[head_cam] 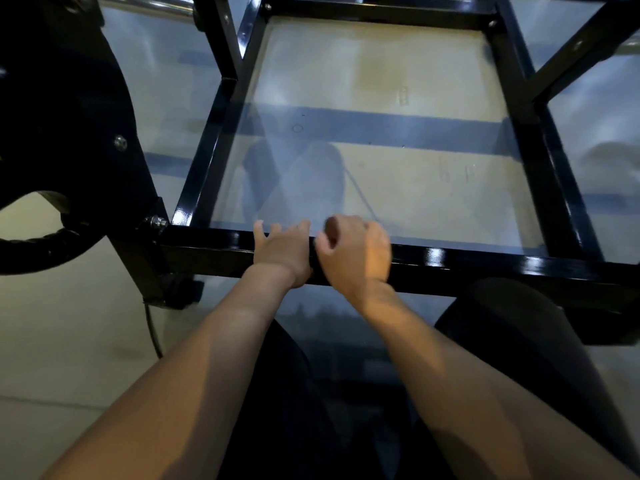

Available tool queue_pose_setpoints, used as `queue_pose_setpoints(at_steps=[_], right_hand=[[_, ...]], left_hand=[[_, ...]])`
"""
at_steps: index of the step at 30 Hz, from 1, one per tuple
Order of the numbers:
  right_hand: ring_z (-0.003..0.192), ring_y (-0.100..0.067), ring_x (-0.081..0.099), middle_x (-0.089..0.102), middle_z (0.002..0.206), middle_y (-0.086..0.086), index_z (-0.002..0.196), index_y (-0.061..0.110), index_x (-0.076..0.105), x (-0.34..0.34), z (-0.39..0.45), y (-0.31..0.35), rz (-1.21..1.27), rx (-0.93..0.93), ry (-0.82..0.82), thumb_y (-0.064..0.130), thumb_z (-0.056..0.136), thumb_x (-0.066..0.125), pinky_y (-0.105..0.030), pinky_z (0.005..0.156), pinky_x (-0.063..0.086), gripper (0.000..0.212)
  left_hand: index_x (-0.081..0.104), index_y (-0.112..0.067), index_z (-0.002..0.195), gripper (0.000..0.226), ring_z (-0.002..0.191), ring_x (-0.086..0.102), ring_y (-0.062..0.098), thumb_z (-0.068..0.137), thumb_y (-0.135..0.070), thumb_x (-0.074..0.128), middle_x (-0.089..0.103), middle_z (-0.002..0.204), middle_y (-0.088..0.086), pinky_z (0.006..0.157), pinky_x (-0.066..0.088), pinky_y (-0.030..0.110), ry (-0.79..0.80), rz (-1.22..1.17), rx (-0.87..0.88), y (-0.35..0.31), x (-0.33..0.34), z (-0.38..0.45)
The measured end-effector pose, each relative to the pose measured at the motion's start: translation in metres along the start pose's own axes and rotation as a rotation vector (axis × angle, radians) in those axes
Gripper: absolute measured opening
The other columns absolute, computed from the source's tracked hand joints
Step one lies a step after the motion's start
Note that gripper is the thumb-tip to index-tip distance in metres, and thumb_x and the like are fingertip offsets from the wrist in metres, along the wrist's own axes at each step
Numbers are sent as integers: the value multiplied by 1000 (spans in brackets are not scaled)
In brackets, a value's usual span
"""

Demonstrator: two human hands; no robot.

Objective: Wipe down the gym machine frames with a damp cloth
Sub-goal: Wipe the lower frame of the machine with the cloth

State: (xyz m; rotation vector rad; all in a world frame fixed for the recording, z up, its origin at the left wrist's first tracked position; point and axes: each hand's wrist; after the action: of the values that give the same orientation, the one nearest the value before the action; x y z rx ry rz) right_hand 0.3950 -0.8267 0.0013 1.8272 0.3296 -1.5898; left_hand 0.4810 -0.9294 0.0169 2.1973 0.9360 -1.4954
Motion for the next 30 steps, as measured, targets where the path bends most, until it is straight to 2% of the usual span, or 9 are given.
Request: queue_pose_setpoints(at_steps=[5, 11, 14, 18, 21, 24, 27, 29, 30], right_hand=[[102, -29, 57, 68, 113, 0, 121, 32, 62, -12, -9, -32, 45, -204, 42, 53, 95, 48, -41, 93, 42, 37], [106, -31, 54, 66, 114, -4, 114, 29, 62, -51, 1, -123, -68, 203, 23, 48, 93, 47, -39, 88, 37, 32], [108, -33, 56, 67, 113, -6, 111, 26, 65, -35, 5, -89, -59, 205, -5, 47, 93, 47, -40, 93, 40, 33], [103, -35, 63, 69, 108, -8, 111, 23, 66, -1, 15, -7, -49, 0, 78, 50, 97, 44, -43, 85, 46, 38], [97, -36, 62, 67, 106, -9, 117, 18, 62, 8, 11, 12, -53, -177, 73, 55, 100, 36, -46, 82, 45, 48], [110, -36, 58, 65, 119, -8, 126, 26, 58, -9, 14, -26, -14, -159, 165, 62, 103, 38, -47, 91, 44, 47], [126, -35, 51, 57, 137, -8, 142, 28, 50, -24, 19, -54, -4, -13, 233, 58, 105, 32, -49, 103, 40, 51], [134, -35, 45, 47, 150, -9, 155, 28, 38, -26, 21, -48, 28, -11, 300, 49, 106, 32, -49, 109, 36, 54], [136, -35, 42, 43, 154, -8, 158, 27, 33, -26, 20, -43, 39, -40, 320, 47, 106, 34, -50, 111, 34, 56]], left_hand=[[56, -30, 114, 41, 123, 48, 26, 83, -50, 72, 61, 118, -3, 116, 18, 50, -20, 73, 36, 2, -2, 4], [56, -29, 111, 53, 117, 52, 26, 73, -57, 82, 63, 117, 0, 103, 28, 40, -32, 177, 51, -5, -9, 7], [58, -27, 113, 56, 117, 53, 27, 73, -56, 82, 63, 117, 1, 101, 30, 37, -41, 181, 71, -5, -12, 8], [53, -28, 107, 44, 116, 51, 28, 79, -53, 76, 62, 117, 1, 100, 31, 37, -56, 126, 81, -3, -8, 7], [47, -28, 98, 35, 110, 49, 28, 82, -48, 72, 63, 116, 1, 94, 31, 36, -62, 9, 88, 4, -9, 7], [55, -26, 127, 62, 123, 47, 28, 78, -56, 79, 60, 129, 3, 111, 27, 37, -25, 41, 109, 8, -8, 5], [35, -26, 155, 89, 146, 33, 26, 82, -56, 74, 40, 157, 5, 128, 2, 41, 8, 34, 123, 16, -8, -4], [30, -28, 159, 85, 156, 12, 24, 86, -52, 67, 16, 169, 7, 128, -9, 43, -31, -39, 54, 30, -15, -15], [37, -28, 156, 76, 157, 10, 24, 88, -48, 65, 15, 170, 9, 128, -8, 43, -90, -110, 4, 39, -20, -21]])
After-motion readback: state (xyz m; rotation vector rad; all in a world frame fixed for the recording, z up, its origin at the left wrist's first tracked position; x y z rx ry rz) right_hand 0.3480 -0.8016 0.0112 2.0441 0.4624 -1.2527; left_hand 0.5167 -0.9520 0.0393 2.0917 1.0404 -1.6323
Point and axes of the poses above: each hand's wrist, its own z-axis towards the middle knuckle, its own x-axis out of the palm, y = z × x
